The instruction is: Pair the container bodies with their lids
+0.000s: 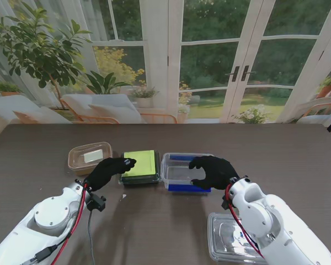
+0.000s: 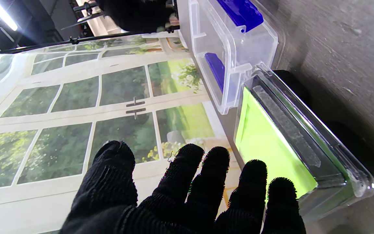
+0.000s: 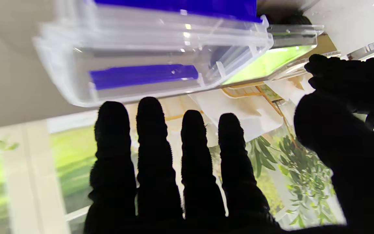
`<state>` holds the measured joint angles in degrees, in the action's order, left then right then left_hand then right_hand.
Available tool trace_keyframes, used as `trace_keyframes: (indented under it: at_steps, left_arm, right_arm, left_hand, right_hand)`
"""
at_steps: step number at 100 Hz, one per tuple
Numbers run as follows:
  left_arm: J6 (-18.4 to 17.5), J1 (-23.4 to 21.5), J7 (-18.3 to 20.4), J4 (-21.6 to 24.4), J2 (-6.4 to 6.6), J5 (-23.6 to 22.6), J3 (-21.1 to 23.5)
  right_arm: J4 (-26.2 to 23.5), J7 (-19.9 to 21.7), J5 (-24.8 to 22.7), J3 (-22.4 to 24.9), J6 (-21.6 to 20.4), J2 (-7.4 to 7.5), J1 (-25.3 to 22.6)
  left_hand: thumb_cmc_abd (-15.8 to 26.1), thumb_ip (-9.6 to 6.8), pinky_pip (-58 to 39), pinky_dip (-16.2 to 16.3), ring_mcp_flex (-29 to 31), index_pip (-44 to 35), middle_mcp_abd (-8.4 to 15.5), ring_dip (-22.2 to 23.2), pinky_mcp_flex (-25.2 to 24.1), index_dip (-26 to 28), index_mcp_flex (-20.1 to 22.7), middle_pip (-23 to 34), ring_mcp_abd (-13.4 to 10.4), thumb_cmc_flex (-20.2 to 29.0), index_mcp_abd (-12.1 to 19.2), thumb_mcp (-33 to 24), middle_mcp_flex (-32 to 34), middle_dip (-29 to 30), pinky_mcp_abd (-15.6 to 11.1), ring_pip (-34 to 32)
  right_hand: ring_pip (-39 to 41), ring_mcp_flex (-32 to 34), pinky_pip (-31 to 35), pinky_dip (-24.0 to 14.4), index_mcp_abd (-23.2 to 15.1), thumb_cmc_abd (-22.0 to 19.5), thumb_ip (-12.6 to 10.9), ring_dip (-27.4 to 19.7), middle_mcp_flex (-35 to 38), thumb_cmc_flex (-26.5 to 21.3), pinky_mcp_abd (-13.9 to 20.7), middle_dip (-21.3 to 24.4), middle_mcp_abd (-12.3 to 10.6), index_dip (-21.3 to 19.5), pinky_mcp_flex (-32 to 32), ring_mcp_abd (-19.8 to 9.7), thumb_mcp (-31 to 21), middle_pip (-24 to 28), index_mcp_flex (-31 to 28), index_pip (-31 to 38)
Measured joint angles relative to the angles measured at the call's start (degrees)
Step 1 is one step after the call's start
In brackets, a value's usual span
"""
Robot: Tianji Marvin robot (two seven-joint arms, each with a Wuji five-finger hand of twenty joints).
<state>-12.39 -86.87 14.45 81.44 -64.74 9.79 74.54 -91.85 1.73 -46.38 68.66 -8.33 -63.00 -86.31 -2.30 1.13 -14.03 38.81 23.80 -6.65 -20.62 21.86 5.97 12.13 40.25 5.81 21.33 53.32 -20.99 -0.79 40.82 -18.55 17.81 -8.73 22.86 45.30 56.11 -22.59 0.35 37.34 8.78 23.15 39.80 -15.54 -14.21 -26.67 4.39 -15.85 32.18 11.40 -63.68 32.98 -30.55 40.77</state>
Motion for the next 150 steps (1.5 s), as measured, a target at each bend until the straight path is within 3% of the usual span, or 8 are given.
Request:
trace_keyframes:
  at_steps: [9, 21, 41, 75, 117, 122, 150]
  left_arm:
    - [-0.18, 0.01, 0.14, -0.05, 0.01, 0.14, -0.03]
    - [-0.50, 0.17, 0.29, -0.29, 0.04, 0.29, -0.20]
    - [-1.47, 0.67, 0.43, -0.91, 0.04, 0.71, -0.44]
    - [-0.82, -0.06, 0.94, -0.56, 0.12, 0.52, 0.26]
    - [-0.86, -0.06, 0.93, -0.30, 0.17, 0.41, 0.08]
    - [-0.83, -0.05, 1.00, -0.30, 0.18, 0.42, 0.08]
    - [-0.64, -0.18, 1.00, -0.18, 0.19, 0.44, 0.22]
  right_arm:
    - [-4.63, 4.50, 1.22, 5.41, -0.10, 0.68, -5.46]
    - [-7.08, 5.28, 4.57, 9.74, -1.26, 1.54, -10.75]
    - [-9.33, 7.28, 3.83, 12.98, -2.77, 2.43, -15.68]
    - [-9.45, 8.99, 3.60, 13.49, -4.71, 3.03, -18.49]
    - [-6.08, 9.61, 4.41, 12.13, -7.59, 3.52, -19.09]
    - [-5.65, 9.59, 4.48, 11.69, -7.68, 3.57, -18.94]
    - [-3.73, 9.00, 5.78, 9.63, -8.20, 3.64, -17.26]
  left_hand:
    - [0.00, 0.00, 0.00, 0.00, 0.00, 0.00, -0.01, 0.00, 0.00, 0.00, 0.00, 0.00, 0.01, 0.01, 0.00, 0.00, 0.00, 0.00, 0.00, 0.00]
    - [0.00, 0.00, 0.00, 0.00, 0.00, 0.00, -0.01, 0.00, 0.00, 0.00, 0.00, 0.00, 0.01, 0.00, 0.00, 0.00, 0.00, 0.00, -0.01, 0.00]
    - [0.00, 0.00, 0.00, 0.00, 0.00, 0.00, -0.01, 0.00, 0.00, 0.00, 0.01, 0.00, 0.01, 0.02, 0.00, 0.00, 0.00, 0.00, -0.02, 0.00]
    - [0.00, 0.00, 0.00, 0.00, 0.00, 0.00, -0.01, 0.00, -0.02, 0.00, 0.01, 0.00, 0.01, 0.02, 0.00, 0.00, 0.00, 0.00, -0.02, 0.01]
    - [0.00, 0.00, 0.00, -0.01, 0.00, 0.00, -0.03, 0.00, -0.02, 0.00, 0.01, 0.00, 0.02, 0.66, 0.00, 0.00, 0.00, 0.00, -0.03, 0.01]
    - [0.00, 0.00, 0.00, -0.01, 0.00, 0.00, -0.03, 0.00, -0.02, 0.00, 0.01, 0.00, 0.02, 0.66, 0.00, 0.00, 0.00, 0.00, -0.03, 0.01]
    - [0.00, 0.00, 0.01, -0.01, 0.00, 0.00, -0.03, 0.00, -0.36, 0.00, 0.01, 0.00, 0.02, 0.66, 0.00, 0.00, 0.00, 0.00, -0.04, 0.01]
  right_hand:
    - [2.00, 3.29, 1.45, 0.00, 0.02, -2.34, -1.06, -0.01, 4.53, 0.09, -0.15, 0.00, 0.12, -1.28, 0.89, 0.08, 0.42, 1.12, -4.09, 0.84]
    - [2.29, 6.71, 3.32, 0.00, 0.03, -5.58, -1.67, 0.36, 9.30, 0.71, -0.18, 0.00, 0.15, -2.25, 0.89, 0.13, 1.33, 1.13, -7.95, 1.24]
    - [2.43, 10.96, 4.23, 0.00, -0.60, -7.42, -2.22, 0.90, 17.32, 0.71, -0.19, 0.00, 0.14, -3.07, 0.89, -0.59, 1.35, -2.83, -13.39, 1.01]
    - [2.60, 16.09, 5.76, 0.00, -0.65, -10.41, -2.24, 1.25, 25.61, 1.40, -0.19, 0.80, -0.54, -3.14, 0.94, -1.98, 2.52, -4.81, -19.76, 1.03]
    - [2.70, 17.32, 6.51, 0.00, -0.65, -10.96, -2.24, 1.67, 27.90, 2.82, -0.19, 0.81, -0.63, -3.15, 0.94, -2.13, 2.61, -5.96, -22.20, 1.02]
    - [3.94, 18.13, 6.65, 0.00, -0.65, -10.96, -2.24, 2.55, 27.89, 2.82, -0.19, 0.82, -0.63, -3.15, 0.94, -3.81, 2.61, -6.59, -22.20, 1.02]
    - [8.19, 18.53, 7.21, -0.29, -0.64, -13.32, -2.26, 5.66, 27.82, 3.17, -0.19, 0.82, -0.63, -3.15, 0.94, -5.30, 2.49, -8.15, -22.14, 0.39]
